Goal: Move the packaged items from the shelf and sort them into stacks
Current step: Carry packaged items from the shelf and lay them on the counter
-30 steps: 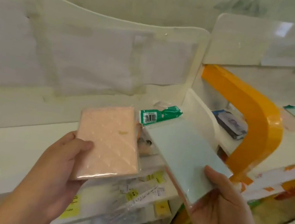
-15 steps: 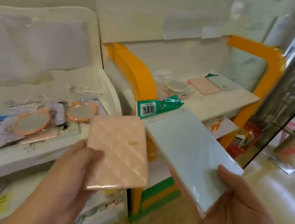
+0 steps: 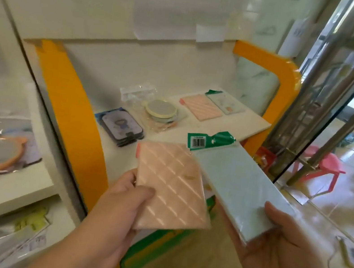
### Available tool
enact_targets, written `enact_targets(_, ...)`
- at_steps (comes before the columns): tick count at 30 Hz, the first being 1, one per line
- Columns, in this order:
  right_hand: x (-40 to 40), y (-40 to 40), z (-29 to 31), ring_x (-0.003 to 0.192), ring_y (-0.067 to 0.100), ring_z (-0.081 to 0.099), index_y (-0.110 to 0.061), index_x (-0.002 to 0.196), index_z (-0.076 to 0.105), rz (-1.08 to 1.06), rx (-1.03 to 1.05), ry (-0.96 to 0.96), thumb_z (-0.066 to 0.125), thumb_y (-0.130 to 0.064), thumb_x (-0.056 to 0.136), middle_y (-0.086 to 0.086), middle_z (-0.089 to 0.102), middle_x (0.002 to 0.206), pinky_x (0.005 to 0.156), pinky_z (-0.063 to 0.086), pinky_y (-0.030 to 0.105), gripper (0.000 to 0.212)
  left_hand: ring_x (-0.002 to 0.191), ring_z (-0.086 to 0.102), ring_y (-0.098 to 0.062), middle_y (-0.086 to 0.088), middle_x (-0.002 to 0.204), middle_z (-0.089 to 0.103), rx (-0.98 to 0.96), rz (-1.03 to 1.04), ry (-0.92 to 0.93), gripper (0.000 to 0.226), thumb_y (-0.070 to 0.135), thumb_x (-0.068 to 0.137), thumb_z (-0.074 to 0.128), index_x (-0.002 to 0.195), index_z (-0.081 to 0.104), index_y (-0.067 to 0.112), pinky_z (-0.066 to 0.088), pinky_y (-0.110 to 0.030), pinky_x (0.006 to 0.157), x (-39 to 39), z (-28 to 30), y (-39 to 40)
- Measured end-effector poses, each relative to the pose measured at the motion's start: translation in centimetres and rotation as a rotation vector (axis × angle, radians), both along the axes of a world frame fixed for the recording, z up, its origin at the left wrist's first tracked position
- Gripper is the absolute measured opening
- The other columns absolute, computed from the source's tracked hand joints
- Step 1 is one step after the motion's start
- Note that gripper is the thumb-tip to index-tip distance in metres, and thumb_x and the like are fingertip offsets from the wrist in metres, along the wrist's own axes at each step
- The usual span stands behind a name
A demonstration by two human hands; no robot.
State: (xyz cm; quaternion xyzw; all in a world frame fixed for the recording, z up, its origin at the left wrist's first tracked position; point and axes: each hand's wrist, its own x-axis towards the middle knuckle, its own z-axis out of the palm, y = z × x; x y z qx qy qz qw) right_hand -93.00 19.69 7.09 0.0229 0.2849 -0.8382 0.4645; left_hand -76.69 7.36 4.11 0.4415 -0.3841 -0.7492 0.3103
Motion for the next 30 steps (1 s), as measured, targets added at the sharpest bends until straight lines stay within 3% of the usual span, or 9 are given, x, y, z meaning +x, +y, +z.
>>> enact_targets(4,-5.0,-3.4,-0.6,0.092,0.038,0.074,-0.012,0.129,0.056,0.018,0.096,0.089,0.053,-0.008,0.082,0.018,0.074,0.112,0.07,0.059,0.057,0.048,0.088,0.07,-0.025,-0.006,0.102,0.076,0.053,0.055,0.018,0.027,0.006,0.098,0.05,0.116,0.062,0.022,0.054,-0.031,0.058,-6.1,-0.6,-4.4)
enact_targets(7,-7.9,-6.0,-0.7,0.091,0.035,0.074,-0.016,0.125,0.059,-0.043,0.113,0.084,0.049,-0.009,0.085,0.015,0.075,0.109,0.068,0.058,0.058,0.042,0.091,0.069,-0.028,-0.008,0.107,0.074,0.052,0.068,0.013,0.026,0.007,0.099,0.048,0.117,0.06,0.021,0.055,-0.035,0.062,-10.0,-1.5,-7.2)
enact_targets(11,-12.0,-9.2,-0.4,0.094,0.032,0.073,-0.017,0.122,0.061,-0.036,0.204,0.11,0.051,-0.01,0.083,0.013,0.076,0.109,0.074,0.053,0.059,0.041,0.082,0.066,-0.026,-0.008,0.105,0.074,0.051,0.086,-0.023,0.027,0.008,0.098,0.047,0.114,0.062,0.023,0.046,-0.025,0.046,-14.0,-2.4,-9.3)
enact_targets(16,-17.6,-13.1,-1.9,0.085,0.03,0.076,-0.019,0.124,0.06,0.024,0.212,0.103,0.05,-0.008,0.085,0.013,0.076,0.106,0.071,0.058,0.052,0.042,0.061,0.057,-0.022,-0.011,0.083,0.067,0.073,0.133,-0.023,0.026,0.001,0.095,0.045,0.11,0.063,0.013,0.038,-0.02,0.035,-17.9,-3.8,-11.0)
enact_targets(20,-23.2,-16.8,-3.5,0.089,0.028,0.076,-0.022,0.126,0.058,0.059,0.241,0.105,0.045,-0.007,0.097,0.012,0.075,0.11,0.068,0.062,0.048,0.035,0.071,0.064,-0.032,-0.019,0.086,0.072,0.064,0.212,-0.04,0.029,-0.005,0.093,0.044,0.109,0.065,0.008,0.044,-0.032,0.053,-22.1,-4.6,-12.8)
enact_targets(23,-27.8,-19.5,-3.9,0.098,0.028,0.073,-0.022,0.12,0.061,0.078,0.257,0.163,0.048,-0.007,0.097,0.007,0.075,0.112,0.082,0.06,0.047,0.03,0.079,0.067,-0.035,-0.021,0.093,0.075,0.024,0.246,-0.059,0.034,-0.009,0.091,0.043,0.109,0.065,0.01,0.049,-0.038,0.062,-26.0,-4.1,-14.6)
enact_targets(26,-32.0,-22.2,-3.7,0.093,0.016,0.071,-0.034,0.104,0.066,0.129,0.362,0.423,0.052,-0.014,0.099,-0.011,0.078,0.091,0.085,0.053,0.041,0.025,0.091,0.068,-0.036,-0.019,0.101,0.075,-0.065,0.272,-0.114,0.035,-0.007,0.091,0.047,0.114,0.063,0.014,0.052,-0.047,0.08,-29.8,-3.5,-17.1)
enact_targets(28,-34.7,-23.8,-3.8,0.083,0.005,0.067,-0.047,0.096,0.066,0.149,0.477,0.813,0.052,-0.024,0.101,-0.02,0.073,0.086,0.073,0.052,0.035,0.027,0.093,0.07,-0.031,-0.012,0.102,0.076,-0.114,0.284,-0.192,0.037,-0.005,0.091,0.049,0.115,0.062,0.021,0.053,-0.047,0.086,-31.9,-3.3,-19.1)
enact_targets(30,-37.1,-25.6,-4.3,0.076,0.007,0.063,-0.045,0.101,0.063,0.171,0.549,1.192,0.048,-0.031,0.102,-0.01,0.069,0.083,0.065,0.054,0.033,0.021,0.097,0.071,-0.028,-0.007,0.105,0.076,-0.137,0.284,-0.247,0.04,-0.002,0.092,0.05,0.117,0.062,0.027,0.056,-0.048,0.09,-33.8,-3.1,-21.2)
